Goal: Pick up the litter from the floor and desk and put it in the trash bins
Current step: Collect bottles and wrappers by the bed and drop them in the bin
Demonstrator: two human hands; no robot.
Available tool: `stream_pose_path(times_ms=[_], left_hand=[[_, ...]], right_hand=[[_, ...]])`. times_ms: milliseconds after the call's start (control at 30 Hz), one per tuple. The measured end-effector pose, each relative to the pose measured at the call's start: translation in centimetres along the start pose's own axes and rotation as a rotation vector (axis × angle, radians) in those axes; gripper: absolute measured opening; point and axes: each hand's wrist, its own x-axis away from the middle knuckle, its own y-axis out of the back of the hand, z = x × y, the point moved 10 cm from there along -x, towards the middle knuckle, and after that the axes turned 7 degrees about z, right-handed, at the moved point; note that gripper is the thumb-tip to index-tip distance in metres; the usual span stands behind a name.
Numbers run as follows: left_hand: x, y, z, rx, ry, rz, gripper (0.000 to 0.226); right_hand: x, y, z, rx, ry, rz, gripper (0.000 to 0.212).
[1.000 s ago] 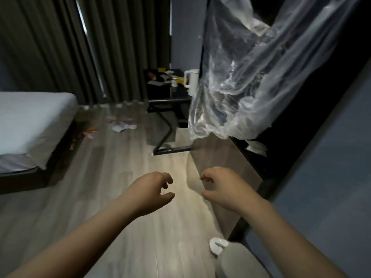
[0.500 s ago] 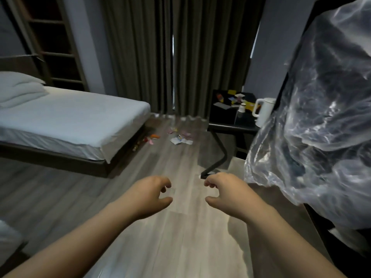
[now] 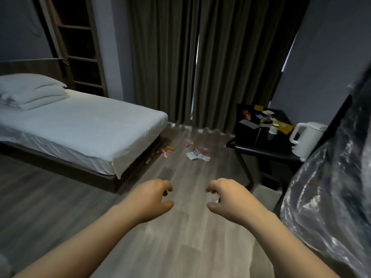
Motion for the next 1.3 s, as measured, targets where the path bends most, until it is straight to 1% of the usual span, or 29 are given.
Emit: stream_pose_path(times_ms=[133, 300, 500, 733, 833, 967, 1133, 1300], left_hand=[[-5.1, 1.9, 4.2, -0.008, -0.002, 0.024, 0.043], [-11.7, 2.6, 7.4, 0.007, 0.002, 0.064, 0.042], [-21.2, 3.5, 9.6, 0.017, 0.010, 0.071, 0.042], [-32.7, 5.8, 11.9, -0.006, 0.074, 0.061, 0.041], [-37.0, 6.4, 13.4, 0.009, 0.105, 0.061, 0.040], [-41.9, 6.1, 15.9, 0.033, 0.125, 0.103, 0.040], [-49.3, 6.7, 20.0, 0.036, 0.101, 0.113, 0.038], [-57.2, 7.9, 26.3, 0.046, 0.122, 0.146, 0.040]], right_hand=[[-6.9, 0.0, 0.1, 0.003, -0.013, 0.010, 0.039], [-14.0, -0.6, -1.7, -0.006, -0.029, 0.054, 0.040], [-23.0, -0.3, -6.8, -0.015, -0.041, 0.068, 0.039], [-35.1, 2.2, -12.6, -0.028, 0.010, 0.065, 0.041], [-39.7, 2.9, -14.3, -0.010, 0.032, 0.084, 0.042], [-45.2, 2.7, -15.8, -0.017, 0.050, 0.123, 0.042], [-53.5, 2.0, -17.3, -0.039, 0.033, 0.162, 0.042], [-62.6, 1.2, -17.5, -0.033, -0.009, 0.191, 0.040]])
